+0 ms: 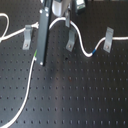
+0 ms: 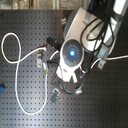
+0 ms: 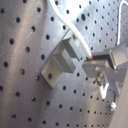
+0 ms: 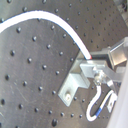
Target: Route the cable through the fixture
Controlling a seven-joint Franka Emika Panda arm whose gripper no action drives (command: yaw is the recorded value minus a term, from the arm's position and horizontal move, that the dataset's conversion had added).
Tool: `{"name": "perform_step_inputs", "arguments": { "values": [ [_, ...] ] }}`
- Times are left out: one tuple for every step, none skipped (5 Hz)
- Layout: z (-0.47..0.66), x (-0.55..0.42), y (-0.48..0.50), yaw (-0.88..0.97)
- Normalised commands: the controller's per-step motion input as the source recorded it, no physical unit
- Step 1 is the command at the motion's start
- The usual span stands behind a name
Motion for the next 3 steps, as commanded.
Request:
{"name": "perform_step_inputs", "arguments": {
  "values": [
    [0.02, -0.028, -0.089, 0.0],
    [0.0, -0.13, -0.116, -0.04],
    [0.1, -0.194, -0.07, -0.01]
  ]
}}
